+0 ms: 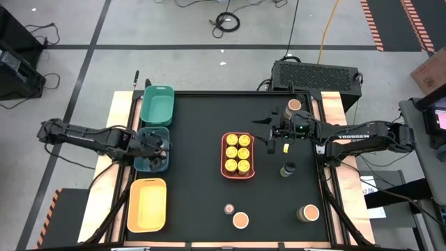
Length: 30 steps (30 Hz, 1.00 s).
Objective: Sort spices by type
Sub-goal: Put the brown seasoning bottle in the blue bin
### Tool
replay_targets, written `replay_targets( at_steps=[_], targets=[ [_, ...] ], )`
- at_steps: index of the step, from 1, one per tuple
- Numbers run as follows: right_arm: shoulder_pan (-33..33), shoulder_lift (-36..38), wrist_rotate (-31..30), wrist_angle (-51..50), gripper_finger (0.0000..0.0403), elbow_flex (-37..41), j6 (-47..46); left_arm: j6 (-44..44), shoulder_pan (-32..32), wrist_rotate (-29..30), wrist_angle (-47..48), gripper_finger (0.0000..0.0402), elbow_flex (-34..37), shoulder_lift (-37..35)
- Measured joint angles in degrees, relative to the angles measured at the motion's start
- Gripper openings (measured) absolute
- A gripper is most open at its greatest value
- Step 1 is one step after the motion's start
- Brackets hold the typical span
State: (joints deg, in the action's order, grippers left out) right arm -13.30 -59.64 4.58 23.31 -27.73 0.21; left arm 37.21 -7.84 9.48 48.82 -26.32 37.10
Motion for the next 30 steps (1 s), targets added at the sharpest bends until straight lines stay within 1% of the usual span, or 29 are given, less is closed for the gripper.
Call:
replay_targets(
  at_steps=[3,6,14,25,30],
  targets=[
    [0.0,0.0,0.0,0.0,0.0258,0.0,0.0,0.9,-2.0,0.6,-4.5,0.0187,2.6,0.0],
    [0.0,0.0,0.0,0.0,0.0258,0.0,0.0,2.8,-3.8,1.6,-5.8,0.0187,4.9,0.6],
    [0.0,0.0,0.0,0.0,0.0258,0.0,0.0,6.0,-6.8,9.8,-5.7,0.0187,5.4,1.6],
    [0.0,0.0,0.0,0.0,0.0258,0.0,-0.1,6.1,-6.9,10.0,-5.5,0.0187,5.4,3.9],
    [0.0,0.0,0.0,0.0,0.0258,0.0,-0.2,7.4,-6.9,8.4,-5.4,0.019,5.4,5.2]
  ],
)
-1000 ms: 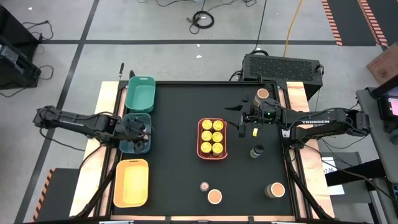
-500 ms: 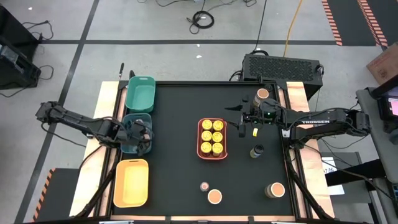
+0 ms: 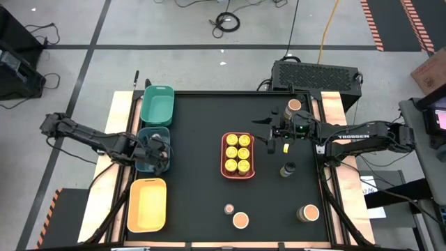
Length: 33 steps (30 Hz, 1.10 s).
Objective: Sort spices by type
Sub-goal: Put the brown seasoning bottle in the blue bin
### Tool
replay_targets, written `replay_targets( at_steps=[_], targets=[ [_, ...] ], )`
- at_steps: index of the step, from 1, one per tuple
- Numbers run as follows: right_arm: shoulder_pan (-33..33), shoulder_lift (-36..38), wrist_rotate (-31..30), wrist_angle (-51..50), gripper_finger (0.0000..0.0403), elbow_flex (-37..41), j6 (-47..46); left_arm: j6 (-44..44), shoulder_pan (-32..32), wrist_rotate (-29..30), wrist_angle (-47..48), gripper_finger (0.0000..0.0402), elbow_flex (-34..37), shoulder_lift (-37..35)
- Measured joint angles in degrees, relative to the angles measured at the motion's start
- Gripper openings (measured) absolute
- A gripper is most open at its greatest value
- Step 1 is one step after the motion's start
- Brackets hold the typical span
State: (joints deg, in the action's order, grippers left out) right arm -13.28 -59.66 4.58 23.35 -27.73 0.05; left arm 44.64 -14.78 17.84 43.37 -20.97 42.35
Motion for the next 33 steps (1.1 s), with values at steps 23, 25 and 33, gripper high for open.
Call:
replay_targets(
  at_steps=[23,25,33],
  targets=[
    [0.0,0.0,0.0,0.0,0.0258,0.0,-0.1,0.0,0.0,-1.2,-0.6,0.0215,0.0,0.8],
    [0.0,0.0,0.0,0.0,0.0258,0.0,-0.1,-0.6,0.0,-1.3,-0.2,0.0215,-0.6,0.8],
    [0.0,0.0,0.0,0.4,0.0258,0.0,-0.1,-1.8,0.0,-0.4,5.9,0.0215,-6.4,0.7]
  ],
)
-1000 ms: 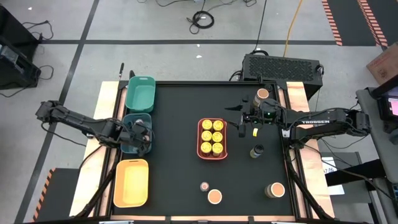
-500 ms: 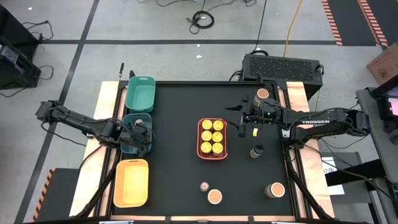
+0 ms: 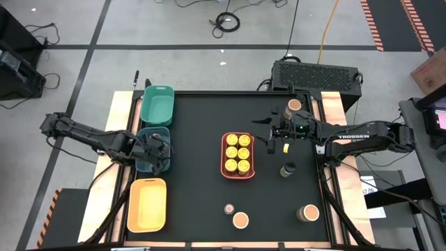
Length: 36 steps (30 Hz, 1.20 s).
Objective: Sort spices by type
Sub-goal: Put the brown seasoning bottle in the blue bin
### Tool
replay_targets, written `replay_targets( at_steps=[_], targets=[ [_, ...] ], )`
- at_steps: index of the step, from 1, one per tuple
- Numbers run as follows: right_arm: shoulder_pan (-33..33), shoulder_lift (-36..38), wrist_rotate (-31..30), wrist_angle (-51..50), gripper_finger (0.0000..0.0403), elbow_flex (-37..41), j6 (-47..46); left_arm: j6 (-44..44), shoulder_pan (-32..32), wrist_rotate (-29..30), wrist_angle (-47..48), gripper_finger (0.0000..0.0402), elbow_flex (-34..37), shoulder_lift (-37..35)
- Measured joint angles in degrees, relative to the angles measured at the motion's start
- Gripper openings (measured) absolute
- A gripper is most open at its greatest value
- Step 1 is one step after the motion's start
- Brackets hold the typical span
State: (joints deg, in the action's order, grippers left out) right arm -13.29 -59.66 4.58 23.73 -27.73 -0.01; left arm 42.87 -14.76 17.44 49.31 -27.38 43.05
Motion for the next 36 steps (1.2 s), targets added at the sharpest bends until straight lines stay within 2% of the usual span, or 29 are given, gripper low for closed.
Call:
replay_targets(
  at_steps=[8,13,16,20,26,32,36],
  targets=[
    [0.0,0.0,0.0,0.1,0.0258,0.0,-0.3,-6.7,0.0,1.5,2.6,0.0215,-8.5,0.0],
    [0.0,0.0,0.0,0.1,0.0258,0.0,-0.9,-12.7,0.0,1.5,-0.2,0.0215,-13.3,0.0],
    [0.0,0.0,0.0,0.4,0.0258,0.0,-0.9,-18.1,0.0,0.1,-7.1,0.0215,-13.8,0.1],
    [0.0,0.0,0.0,0.5,0.0258,0.0,-0.9,-27.0,0.0,-5.5,-18.1,0.0215,-13.8,3.1],
    [0.0,0.0,0.0,0.6,0.0258,0.0,-0.9,-39.5,0.0,-14.0,-31.8,0.0215,-13.8,13.3],
    [0.0,0.0,0.0,1.1,0.0258,0.0,-1.1,-47.3,0.0,-21.5,-45.6,0.0215,-13.8,24.1],
    [0.0,0.0,0.0,1.4,0.0258,0.0,-1.3,-52.2,0.0,-24.2,-55.2,0.0215,-13.8,30.7]
  ],
)
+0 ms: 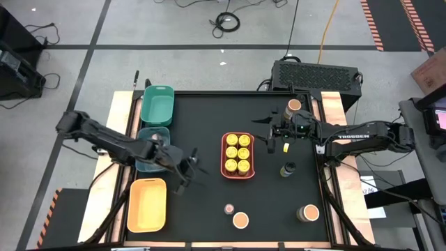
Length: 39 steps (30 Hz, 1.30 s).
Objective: Sort spices by type
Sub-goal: Put the brown seasoning bottle in the blue bin
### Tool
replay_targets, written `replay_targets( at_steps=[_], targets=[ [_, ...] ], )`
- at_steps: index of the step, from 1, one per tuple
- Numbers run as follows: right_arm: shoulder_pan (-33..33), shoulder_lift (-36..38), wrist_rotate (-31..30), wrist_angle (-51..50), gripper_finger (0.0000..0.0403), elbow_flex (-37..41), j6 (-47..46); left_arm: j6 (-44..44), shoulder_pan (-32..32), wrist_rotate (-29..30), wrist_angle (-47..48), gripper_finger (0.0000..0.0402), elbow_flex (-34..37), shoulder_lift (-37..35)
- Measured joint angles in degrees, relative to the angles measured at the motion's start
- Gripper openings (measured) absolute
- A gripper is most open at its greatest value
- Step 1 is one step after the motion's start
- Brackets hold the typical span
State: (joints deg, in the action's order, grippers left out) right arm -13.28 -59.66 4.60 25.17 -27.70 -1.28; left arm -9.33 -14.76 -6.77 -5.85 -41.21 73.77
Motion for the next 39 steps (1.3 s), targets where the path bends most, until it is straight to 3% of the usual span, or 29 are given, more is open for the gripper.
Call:
replay_targets(
  at_steps=[13,22,27,29,35,39],
  targets=[
    [1.7,0.0,0.0,0.3,0.0258,0.0,-1.0,0.0,-2.3,-3.6,-26.7,0.0215,-1.1,20.2],
    [6.2,0.0,0.0,-2.2,0.0258,0.0,-3.5,0.0,-5.6,-3.8,-20.9,0.0215,-8.8,26.9],
    [9.3,-0.3,-0.6,-6.9,0.0258,0.0,-10.3,-0.1,-4.2,-8.4,-19.1,0.0215,-8.9,26.7],
    [11.7,-0.9,-3.9,-10.1,0.0258,0.0,-13.0,-0.9,-2.8,-10.6,-16.0,0.0215,-8.9,26.0],
    [19.2,-2.5,-23.4,-9.9,0.0258,0.0,-13.6,-8.6,-0.5,-15.4,-7.5,0.0215,-8.9,23.9],
    [20.5,-2.5,-29.6,-7.7,0.0258,0.0,-11.4,-11.0,-0.3,-18.2,-7.3,0.0226,-8.9,23.7]
  ],
)
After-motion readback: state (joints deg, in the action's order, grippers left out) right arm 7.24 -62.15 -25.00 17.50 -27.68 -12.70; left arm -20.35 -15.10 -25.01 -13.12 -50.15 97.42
